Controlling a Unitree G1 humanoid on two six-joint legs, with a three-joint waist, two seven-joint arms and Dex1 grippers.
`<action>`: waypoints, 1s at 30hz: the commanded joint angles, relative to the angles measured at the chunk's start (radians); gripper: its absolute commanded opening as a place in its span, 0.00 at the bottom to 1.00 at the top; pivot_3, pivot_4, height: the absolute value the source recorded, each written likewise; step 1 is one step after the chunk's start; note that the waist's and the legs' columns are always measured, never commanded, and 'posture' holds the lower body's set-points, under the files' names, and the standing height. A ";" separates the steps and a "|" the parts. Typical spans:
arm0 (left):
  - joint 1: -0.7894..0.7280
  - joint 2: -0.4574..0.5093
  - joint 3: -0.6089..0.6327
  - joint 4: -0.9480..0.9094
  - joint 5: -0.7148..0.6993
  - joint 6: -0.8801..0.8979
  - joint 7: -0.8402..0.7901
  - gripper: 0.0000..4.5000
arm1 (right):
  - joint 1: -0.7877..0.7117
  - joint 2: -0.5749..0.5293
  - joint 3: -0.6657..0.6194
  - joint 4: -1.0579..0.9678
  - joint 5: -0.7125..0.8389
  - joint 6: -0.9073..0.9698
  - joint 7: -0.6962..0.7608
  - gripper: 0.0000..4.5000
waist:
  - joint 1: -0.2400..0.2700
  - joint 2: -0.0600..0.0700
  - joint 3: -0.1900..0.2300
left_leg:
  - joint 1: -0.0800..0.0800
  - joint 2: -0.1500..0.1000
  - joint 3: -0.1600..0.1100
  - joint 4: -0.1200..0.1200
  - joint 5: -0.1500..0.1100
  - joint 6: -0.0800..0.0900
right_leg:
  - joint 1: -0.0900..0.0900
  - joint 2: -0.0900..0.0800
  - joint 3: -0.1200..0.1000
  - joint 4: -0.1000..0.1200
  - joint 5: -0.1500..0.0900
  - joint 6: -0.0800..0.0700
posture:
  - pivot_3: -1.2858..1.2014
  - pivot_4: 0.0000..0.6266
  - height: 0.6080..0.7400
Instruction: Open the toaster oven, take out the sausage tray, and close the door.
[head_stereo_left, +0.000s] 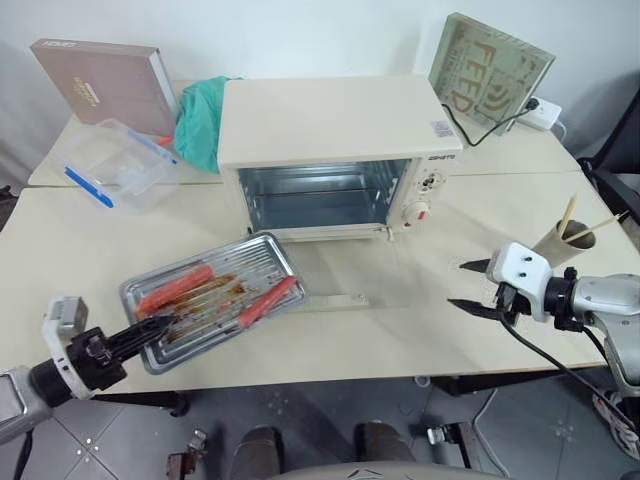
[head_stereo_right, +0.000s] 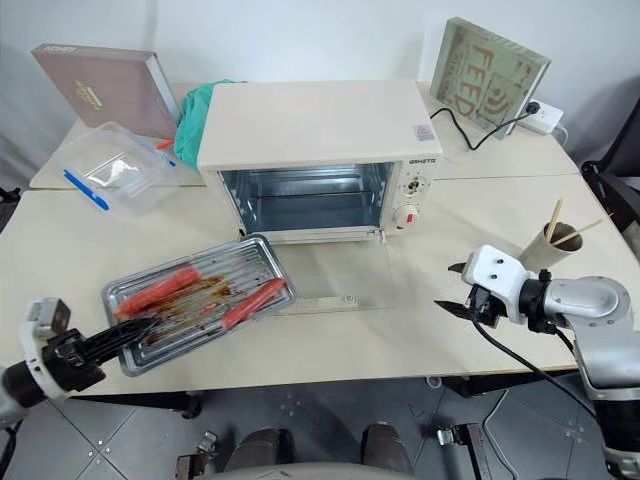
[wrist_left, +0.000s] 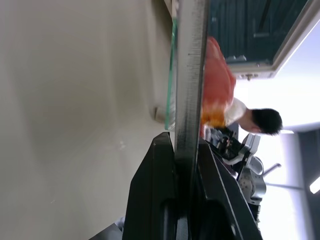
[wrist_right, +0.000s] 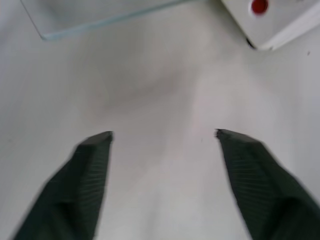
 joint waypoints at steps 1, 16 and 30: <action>0.052 -0.002 0.095 -0.042 -0.017 -0.020 -0.029 0.00 | -0.012 -0.022 0.011 0.031 -0.002 -0.056 0.003 0.49 | 0.000 0.000 0.000 | 0.000 0.000 0.000 0.000 0.000 0.000 | 0.000 0.000 0.000 0.000 0.000 0.000 | 0.52 0.24 1.00; 0.216 -0.177 0.301 -0.175 -0.017 -0.134 0.025 0.00 | -0.112 0.015 0.129 0.212 -0.041 -0.158 -0.023 0.01 | -0.001 0.000 0.000 | 0.000 0.000 0.001 0.000 0.000 0.000 | 0.000 0.000 0.000 -0.001 0.000 -0.001 | 0.52 0.24 1.00; 0.085 -0.303 0.370 -0.220 -0.017 -0.287 0.246 0.00 | -0.132 0.064 0.166 0.202 -0.004 -0.100 -0.002 0.01 | 0.000 -0.002 -0.001 | 0.002 0.001 0.000 0.001 -0.001 0.000 | 0.003 0.000 0.000 -0.001 0.000 -0.001 | 0.52 0.24 1.00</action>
